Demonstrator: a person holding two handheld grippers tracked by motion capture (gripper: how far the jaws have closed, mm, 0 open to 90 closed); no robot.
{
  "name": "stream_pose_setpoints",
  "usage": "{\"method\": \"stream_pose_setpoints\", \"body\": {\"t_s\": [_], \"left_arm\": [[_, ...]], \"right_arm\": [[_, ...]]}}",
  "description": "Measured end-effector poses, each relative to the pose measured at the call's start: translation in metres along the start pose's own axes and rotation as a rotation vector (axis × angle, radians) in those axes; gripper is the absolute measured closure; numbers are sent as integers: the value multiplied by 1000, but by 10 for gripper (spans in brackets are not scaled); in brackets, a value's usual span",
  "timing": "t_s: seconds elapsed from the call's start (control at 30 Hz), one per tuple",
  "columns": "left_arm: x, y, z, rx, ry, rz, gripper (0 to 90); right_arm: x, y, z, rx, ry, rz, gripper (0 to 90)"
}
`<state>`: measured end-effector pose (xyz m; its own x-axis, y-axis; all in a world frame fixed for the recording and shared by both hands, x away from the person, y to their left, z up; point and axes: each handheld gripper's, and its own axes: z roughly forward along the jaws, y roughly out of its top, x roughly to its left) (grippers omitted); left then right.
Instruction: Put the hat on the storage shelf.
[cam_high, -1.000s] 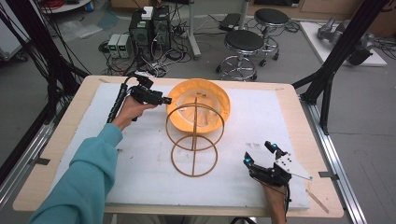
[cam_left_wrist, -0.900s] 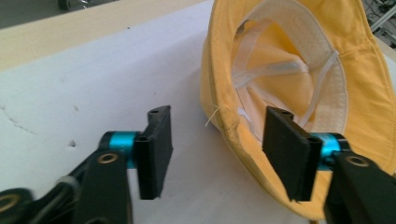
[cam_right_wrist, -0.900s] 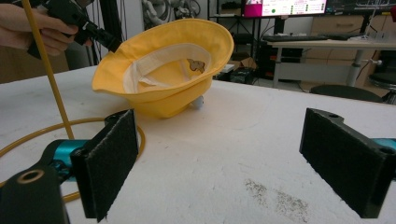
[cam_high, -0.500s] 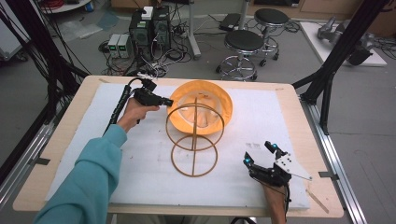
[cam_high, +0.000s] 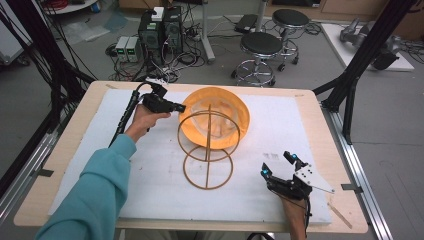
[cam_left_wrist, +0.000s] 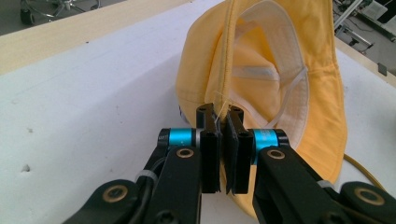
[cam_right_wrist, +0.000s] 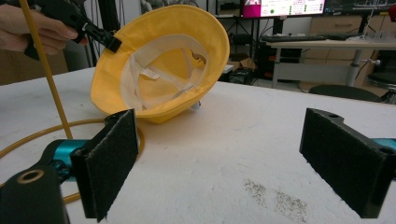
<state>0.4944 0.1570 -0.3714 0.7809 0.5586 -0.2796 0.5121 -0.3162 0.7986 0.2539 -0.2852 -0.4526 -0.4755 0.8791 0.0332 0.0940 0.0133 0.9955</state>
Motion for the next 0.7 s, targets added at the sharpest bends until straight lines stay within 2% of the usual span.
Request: {"method": "stream_pose_setpoints", "body": {"t_s": [0.13,0.27,0.33,0.47,0.7], "left_arm": [[-2,2,-12,-22,23,24,858],[-1,2,-29,-56,63,40,858],[0,2,-38,-60,83,35,858],[4,0,-58,-107,119,36,858],[20,-10,-90,-146,192,12,858]], "right_arm": [[0,0,0,-3,0,2,107],[0,0,0,-2,1,1,107],[0,0,0,-1,0,3,107],[0,0,0,-1,-2,3,107],[0,0,0,-2,-5,5,107]]}}
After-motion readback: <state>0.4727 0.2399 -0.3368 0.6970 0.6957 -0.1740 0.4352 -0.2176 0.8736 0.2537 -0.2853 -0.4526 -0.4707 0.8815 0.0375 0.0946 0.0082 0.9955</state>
